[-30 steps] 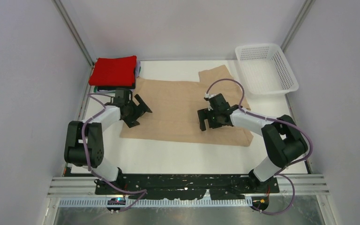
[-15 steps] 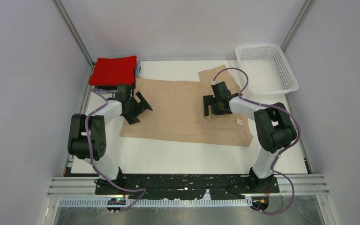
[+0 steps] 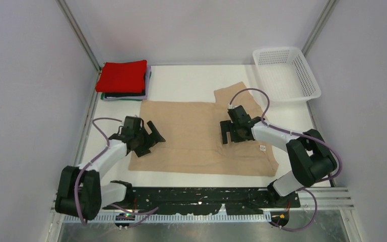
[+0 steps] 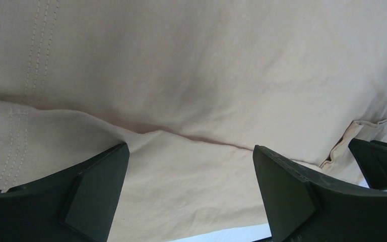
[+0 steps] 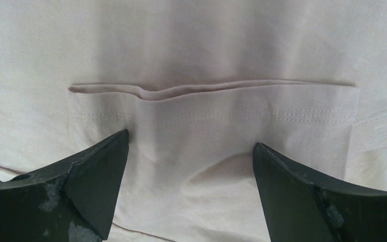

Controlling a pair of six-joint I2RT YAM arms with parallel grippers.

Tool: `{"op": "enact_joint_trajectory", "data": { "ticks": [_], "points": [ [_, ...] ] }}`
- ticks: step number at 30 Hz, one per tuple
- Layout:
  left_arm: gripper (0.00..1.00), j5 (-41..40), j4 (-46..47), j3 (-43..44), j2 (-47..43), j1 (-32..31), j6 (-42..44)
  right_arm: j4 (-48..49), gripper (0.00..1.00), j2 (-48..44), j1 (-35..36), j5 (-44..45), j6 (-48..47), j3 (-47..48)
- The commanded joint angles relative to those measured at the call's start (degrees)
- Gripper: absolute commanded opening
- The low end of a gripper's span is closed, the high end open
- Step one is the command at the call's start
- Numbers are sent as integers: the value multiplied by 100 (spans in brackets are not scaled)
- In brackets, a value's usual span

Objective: Fold and stack the t-shirts
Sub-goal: Fold the flattened tshirt in 1/3 of the way, then grab the side of the flattened tshirt furthest away from the robot with both arms

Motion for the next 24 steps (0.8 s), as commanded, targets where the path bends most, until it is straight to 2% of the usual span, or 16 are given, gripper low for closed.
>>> {"op": "enact_joint_trajectory", "data": {
  "ticks": [1,14,24],
  "points": [
    [100,-372,-1053,-981,-896,-237,-357,-726,95,-427,80,221,120,-358],
    [100,-401,-1250,-2075,-3159,-627,-1117,-873,95,-838,157,475,213,-635],
    [100,38,-996,-2119,-3380,-682,-1078,-1025,96,-952,153,889,469,-694]
  ]
}}
